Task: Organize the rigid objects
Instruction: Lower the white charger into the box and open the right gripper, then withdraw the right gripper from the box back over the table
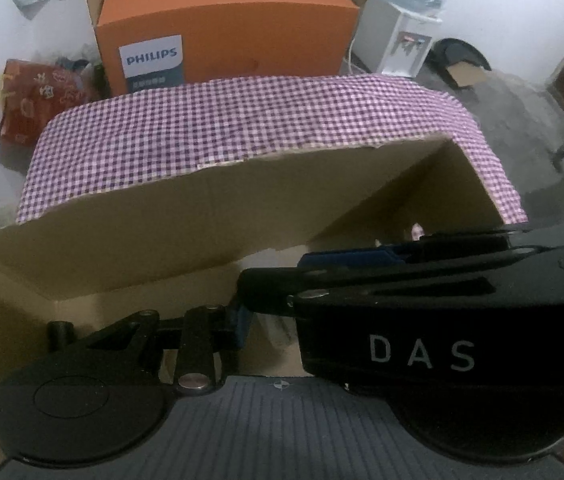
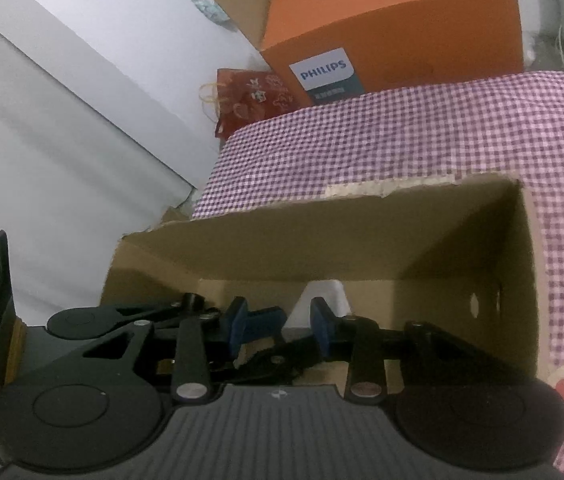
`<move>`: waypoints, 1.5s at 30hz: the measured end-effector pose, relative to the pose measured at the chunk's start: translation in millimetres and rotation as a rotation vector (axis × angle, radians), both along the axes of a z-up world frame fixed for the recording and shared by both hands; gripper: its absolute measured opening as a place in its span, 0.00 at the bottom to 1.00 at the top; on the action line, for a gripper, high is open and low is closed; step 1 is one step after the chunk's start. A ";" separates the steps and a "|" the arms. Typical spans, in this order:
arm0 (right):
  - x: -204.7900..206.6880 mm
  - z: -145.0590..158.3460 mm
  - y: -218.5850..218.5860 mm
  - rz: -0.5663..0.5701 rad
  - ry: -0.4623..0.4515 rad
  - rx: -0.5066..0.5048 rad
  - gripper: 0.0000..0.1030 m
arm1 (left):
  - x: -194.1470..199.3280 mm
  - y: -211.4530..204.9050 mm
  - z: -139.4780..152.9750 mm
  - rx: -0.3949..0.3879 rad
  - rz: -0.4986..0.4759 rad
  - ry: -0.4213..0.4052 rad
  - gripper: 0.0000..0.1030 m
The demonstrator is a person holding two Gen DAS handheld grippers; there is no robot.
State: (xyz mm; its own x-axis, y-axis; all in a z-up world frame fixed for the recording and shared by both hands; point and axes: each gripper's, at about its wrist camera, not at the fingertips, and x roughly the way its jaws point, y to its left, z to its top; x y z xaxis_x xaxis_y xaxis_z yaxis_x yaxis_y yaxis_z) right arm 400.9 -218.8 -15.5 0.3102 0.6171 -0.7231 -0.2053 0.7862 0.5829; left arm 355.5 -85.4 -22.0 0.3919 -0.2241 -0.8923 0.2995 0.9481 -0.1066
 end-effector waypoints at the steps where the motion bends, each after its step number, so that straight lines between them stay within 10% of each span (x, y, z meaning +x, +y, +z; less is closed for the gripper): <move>1: 2.2 -1.6 0.0 0.001 0.004 0.002 0.36 | 0.2 -1.1 -0.1 0.010 -0.004 -0.001 0.30; 13: -3.1 -1.0 -6.9 -0.003 0.034 0.043 0.37 | -6.6 -3.7 6.2 0.023 -0.016 0.001 0.34; 26: -81.8 81.8 -51.6 -0.057 -0.135 0.184 0.49 | -99.4 -10.2 96.6 0.060 -0.166 -0.264 0.93; 35: -188.3 125.9 -90.7 -0.133 -0.301 0.287 0.72 | -188.9 20.6 122.3 -0.043 -0.190 -0.379 1.00; 45: -270.5 98.3 -73.6 -0.195 -0.350 0.204 0.89 | -250.1 55.2 83.0 -0.181 -0.031 -0.382 1.00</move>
